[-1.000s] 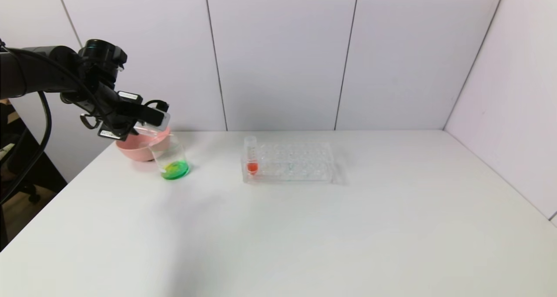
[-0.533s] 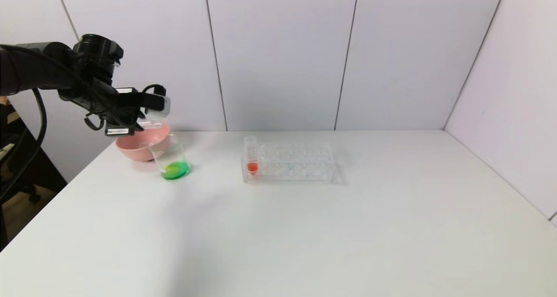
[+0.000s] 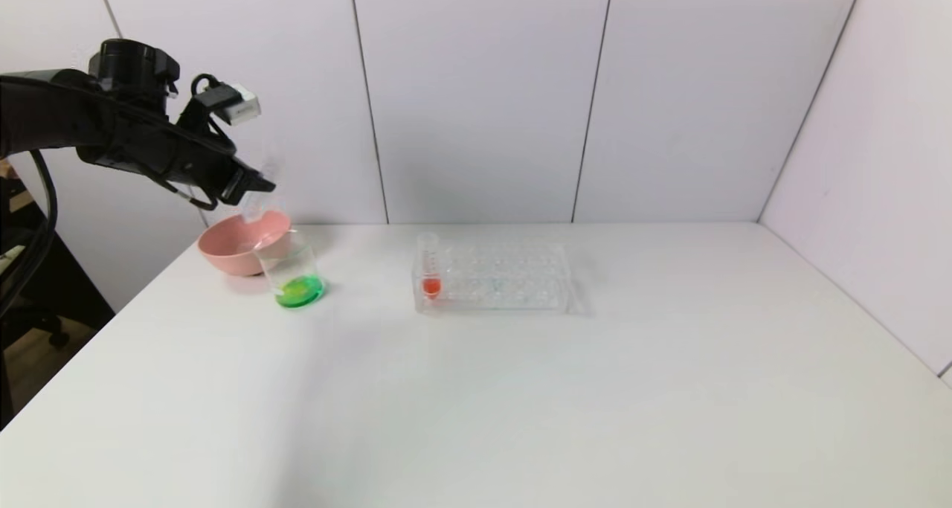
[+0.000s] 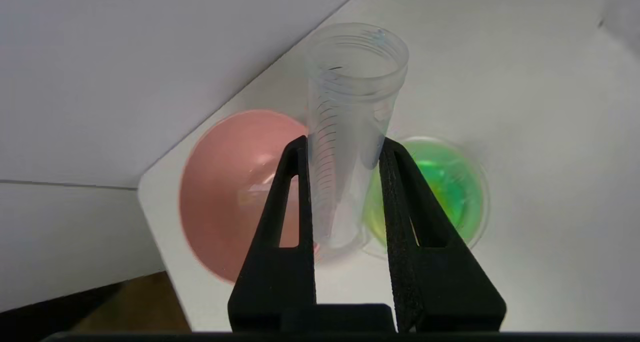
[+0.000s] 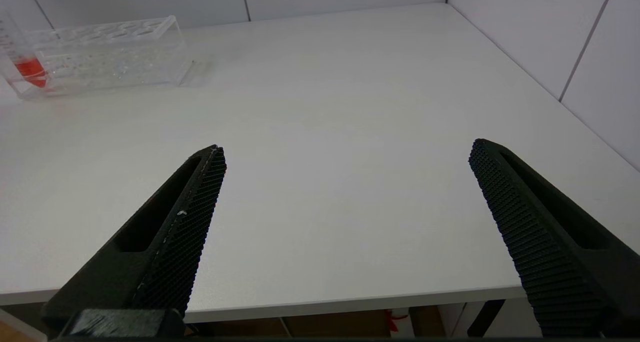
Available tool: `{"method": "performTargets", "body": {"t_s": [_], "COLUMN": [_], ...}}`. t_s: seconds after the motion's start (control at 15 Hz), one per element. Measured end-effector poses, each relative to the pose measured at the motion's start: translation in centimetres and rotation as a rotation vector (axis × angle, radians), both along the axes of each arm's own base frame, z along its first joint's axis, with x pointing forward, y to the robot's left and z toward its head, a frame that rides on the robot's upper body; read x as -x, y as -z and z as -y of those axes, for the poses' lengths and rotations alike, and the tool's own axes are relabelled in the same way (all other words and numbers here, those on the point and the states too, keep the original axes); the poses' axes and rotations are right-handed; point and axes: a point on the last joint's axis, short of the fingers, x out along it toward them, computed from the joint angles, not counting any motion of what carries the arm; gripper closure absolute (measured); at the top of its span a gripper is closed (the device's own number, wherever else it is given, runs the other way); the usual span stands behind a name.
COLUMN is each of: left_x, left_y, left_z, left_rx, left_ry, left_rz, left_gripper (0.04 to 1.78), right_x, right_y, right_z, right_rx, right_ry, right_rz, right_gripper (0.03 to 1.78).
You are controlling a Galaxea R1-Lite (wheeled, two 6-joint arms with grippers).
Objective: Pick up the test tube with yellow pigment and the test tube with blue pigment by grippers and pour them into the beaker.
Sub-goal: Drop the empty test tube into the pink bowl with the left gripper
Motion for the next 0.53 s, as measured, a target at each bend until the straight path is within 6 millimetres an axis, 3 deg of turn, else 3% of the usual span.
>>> {"method": "performTargets", "body": {"t_s": [0.2,0.53], "left_x": [-0.5,-2.3], "left_y": [0.0,2.7], "left_z": [-1.8,-4.4], "left_rx": [0.275,0.436], "left_ry": [-0.153,-0.216], "left_rz": [-0.027,-0.075], "left_gripper": [1.4,1.4], "right_x": [0.0,0.0], "right_y": [0.0,0.0], "right_z": [0.0,0.0], "right_rx": [0.0,0.0], "right_ry": [0.0,0.0], "right_rz": [0.0,0.0], "right_gripper": [0.04,0.04]}}
